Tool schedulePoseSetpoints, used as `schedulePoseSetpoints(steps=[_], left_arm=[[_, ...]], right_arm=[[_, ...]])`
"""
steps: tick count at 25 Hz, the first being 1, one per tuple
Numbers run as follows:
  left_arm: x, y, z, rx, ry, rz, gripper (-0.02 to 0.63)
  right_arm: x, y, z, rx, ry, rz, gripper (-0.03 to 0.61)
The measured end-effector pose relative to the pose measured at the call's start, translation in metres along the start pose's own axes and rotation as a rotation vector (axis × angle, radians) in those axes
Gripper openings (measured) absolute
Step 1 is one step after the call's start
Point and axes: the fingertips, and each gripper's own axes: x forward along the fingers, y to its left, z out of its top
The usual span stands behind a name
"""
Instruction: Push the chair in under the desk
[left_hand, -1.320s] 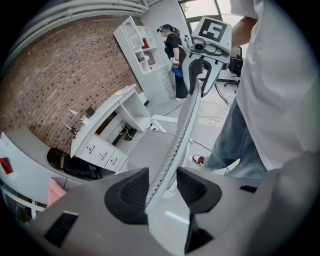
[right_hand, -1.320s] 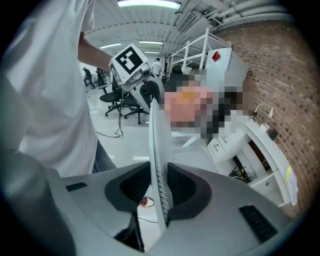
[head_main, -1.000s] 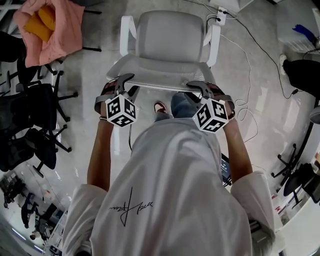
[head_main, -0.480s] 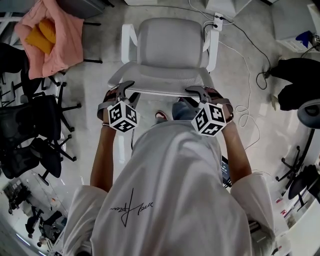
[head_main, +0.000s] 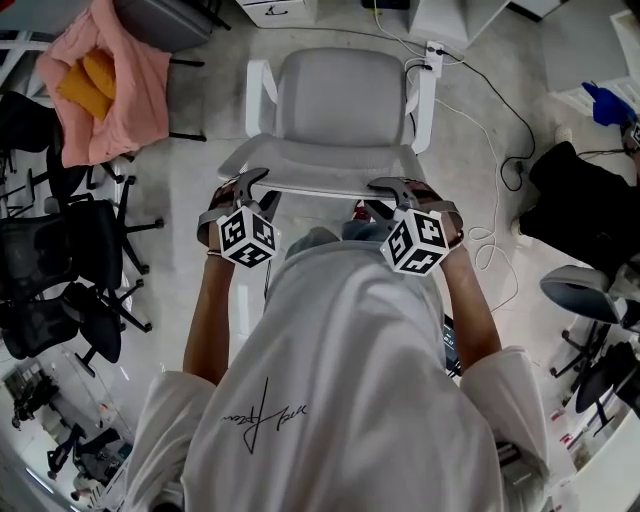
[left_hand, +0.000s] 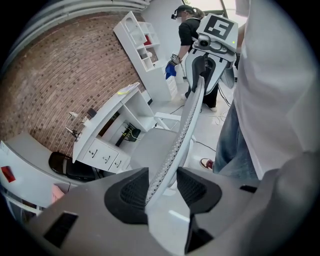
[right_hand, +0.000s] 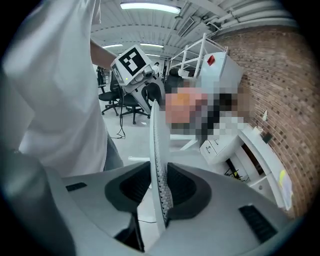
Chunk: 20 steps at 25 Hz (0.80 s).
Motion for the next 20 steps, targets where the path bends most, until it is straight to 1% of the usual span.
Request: schedulePoseSetpoints(steps=[7, 12, 20], left_arm=[[0.01, 0.006, 0.009, -0.005, 0.0, 0.014, 0.172], [0.014, 0.013, 0.018, -0.008, -0.012, 0.023, 0.172], [0.017, 0.021, 0.029, -0.002, -0.041, 0.025, 0.17]], right_arm=[[0.001, -0.014, -0.008, -0.007, 0.001, -0.006, 0.118], [-0.001, -0.028, -0.012, -0.003, 0.01, 0.004, 0.121], [-0.003, -0.043, -0.016, 0.004, 0.041, -0.017, 0.126]])
